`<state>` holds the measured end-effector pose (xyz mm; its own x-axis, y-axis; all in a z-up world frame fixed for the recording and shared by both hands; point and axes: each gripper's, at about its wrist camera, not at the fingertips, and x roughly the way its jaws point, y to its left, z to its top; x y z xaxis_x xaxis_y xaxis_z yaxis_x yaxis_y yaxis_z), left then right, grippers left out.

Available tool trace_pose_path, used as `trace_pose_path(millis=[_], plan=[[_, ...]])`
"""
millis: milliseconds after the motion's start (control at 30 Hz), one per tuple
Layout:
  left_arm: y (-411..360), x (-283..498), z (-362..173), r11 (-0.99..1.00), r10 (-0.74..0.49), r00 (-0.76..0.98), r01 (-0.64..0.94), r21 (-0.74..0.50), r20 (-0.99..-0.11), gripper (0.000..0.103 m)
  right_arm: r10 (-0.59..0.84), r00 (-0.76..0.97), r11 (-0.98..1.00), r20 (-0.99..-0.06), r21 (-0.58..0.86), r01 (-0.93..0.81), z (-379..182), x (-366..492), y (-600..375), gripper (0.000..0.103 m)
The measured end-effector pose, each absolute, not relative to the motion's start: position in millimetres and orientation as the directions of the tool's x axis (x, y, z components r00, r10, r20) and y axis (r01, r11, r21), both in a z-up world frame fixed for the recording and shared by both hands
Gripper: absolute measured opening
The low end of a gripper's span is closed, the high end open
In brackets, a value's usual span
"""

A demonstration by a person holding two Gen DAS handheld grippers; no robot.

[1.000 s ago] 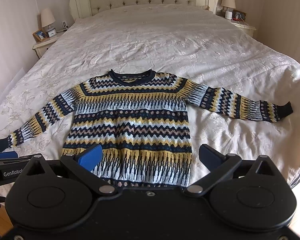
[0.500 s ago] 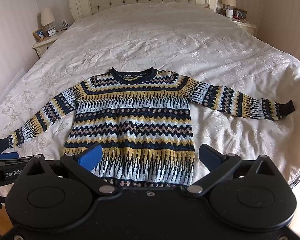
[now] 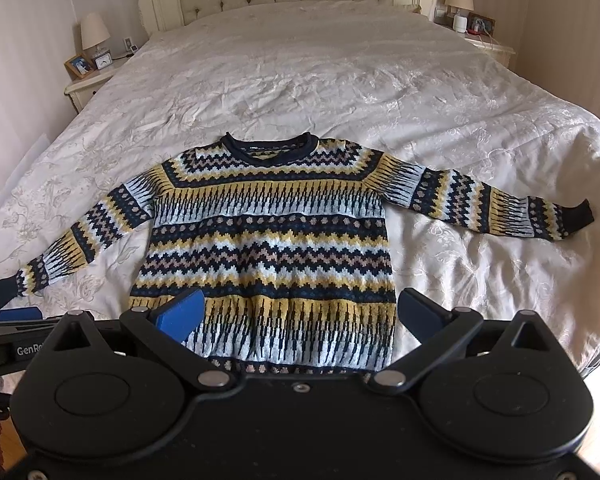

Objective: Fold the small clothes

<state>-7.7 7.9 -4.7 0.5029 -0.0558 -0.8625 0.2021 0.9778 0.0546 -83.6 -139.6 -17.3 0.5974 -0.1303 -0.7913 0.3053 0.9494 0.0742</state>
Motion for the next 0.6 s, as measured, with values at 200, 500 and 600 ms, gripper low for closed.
trace_pose_path(millis=[200, 500, 600], plan=[[9.8, -2.8, -7.1, 0.978, -0.057, 0.494, 0.201, 0.051, -0.867, 0.060, -0.127, 0.594, 0.949, -0.795, 0.076, 0.305, -19.8, -79.5, -138.2, 0.102], [4.7, 3.6, -9.9, 0.978, -0.050, 0.485, 0.203, 0.057, -0.873, 0.060, -0.121, 0.590, 0.949, -0.798, 0.082, 0.305, -23.5, -72.9, -138.8, 0.102], [3.0, 6.7, -12.0, 0.977, -0.049, 0.479, 0.204, 0.057, -0.877, 0.060, -0.109, 0.587, 0.949, -0.802, 0.092, 0.302, -25.6, -69.9, -139.9, 0.102]])
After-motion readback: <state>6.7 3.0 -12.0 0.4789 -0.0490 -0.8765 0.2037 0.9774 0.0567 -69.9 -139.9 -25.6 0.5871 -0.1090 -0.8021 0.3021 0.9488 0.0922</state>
